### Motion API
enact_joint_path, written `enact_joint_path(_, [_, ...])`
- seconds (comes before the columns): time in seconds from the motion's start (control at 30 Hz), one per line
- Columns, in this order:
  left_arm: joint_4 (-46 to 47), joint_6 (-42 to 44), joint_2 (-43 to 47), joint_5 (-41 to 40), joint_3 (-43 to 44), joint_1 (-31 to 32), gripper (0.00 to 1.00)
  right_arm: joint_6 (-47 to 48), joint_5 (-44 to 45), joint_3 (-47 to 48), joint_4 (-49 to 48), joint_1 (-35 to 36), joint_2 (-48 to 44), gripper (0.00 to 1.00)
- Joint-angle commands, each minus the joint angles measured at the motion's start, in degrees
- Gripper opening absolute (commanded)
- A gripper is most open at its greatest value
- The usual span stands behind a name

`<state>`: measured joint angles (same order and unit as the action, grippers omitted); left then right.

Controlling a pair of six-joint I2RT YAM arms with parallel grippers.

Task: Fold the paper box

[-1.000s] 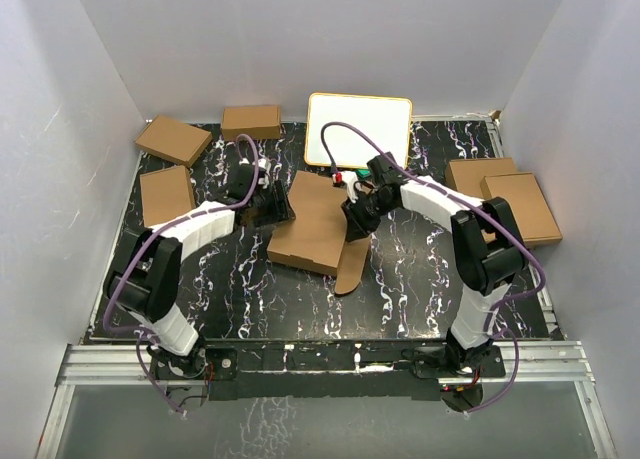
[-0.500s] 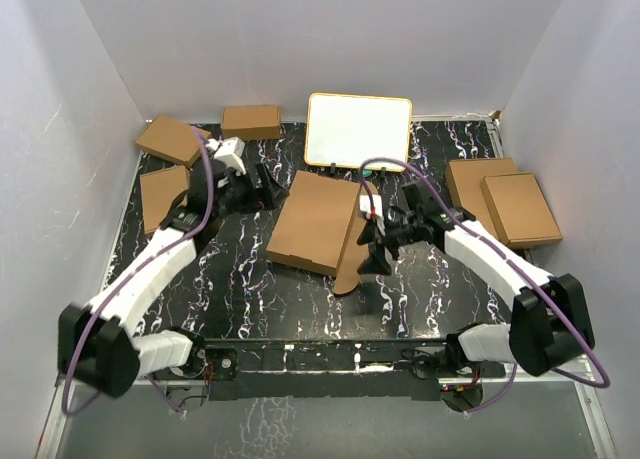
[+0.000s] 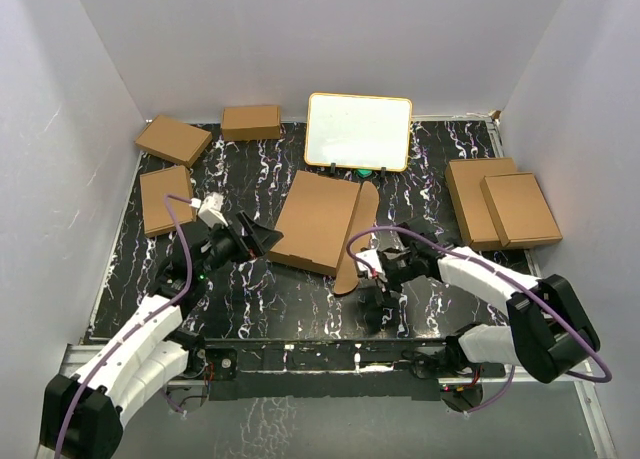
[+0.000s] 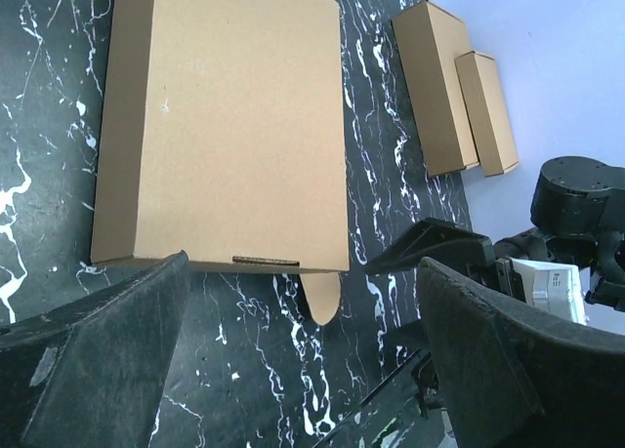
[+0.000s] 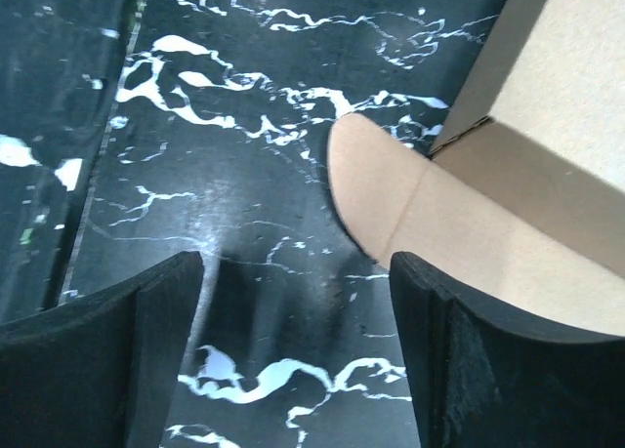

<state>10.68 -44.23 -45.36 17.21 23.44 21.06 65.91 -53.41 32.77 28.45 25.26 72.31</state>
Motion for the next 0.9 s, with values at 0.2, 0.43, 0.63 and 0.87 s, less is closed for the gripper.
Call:
enact_joint_path(0.2, [1.33, -2.45, 1.66, -2.54, -2.71, -0.15, 0.96, -4.12, 7.26, -1.12, -19.31, 7.53, 1.65, 0.76])
enact_joint_path(0.43, [3.79, -3.85, -0.86, -2.97, -3.06, -0.06, 0.94, -3.10, 11.57, -1.53, -21.14, 13.06, 3.62, 0.74])
enact_joint_path(0.63, [3.18, -3.45, -1.07, -3.77, -3.08, 0.06, 0.94, -2.68, 16.03, -2.81, -24.04, 16.06, 4.47, 0.71])
enact_joint_path(0.87, [3.37, -3.40, -0.65, -4.31, -3.84, 0.12, 0.94, -5.60, 20.19, -3.04, -27.46, 16.76, 4.73, 0.62])
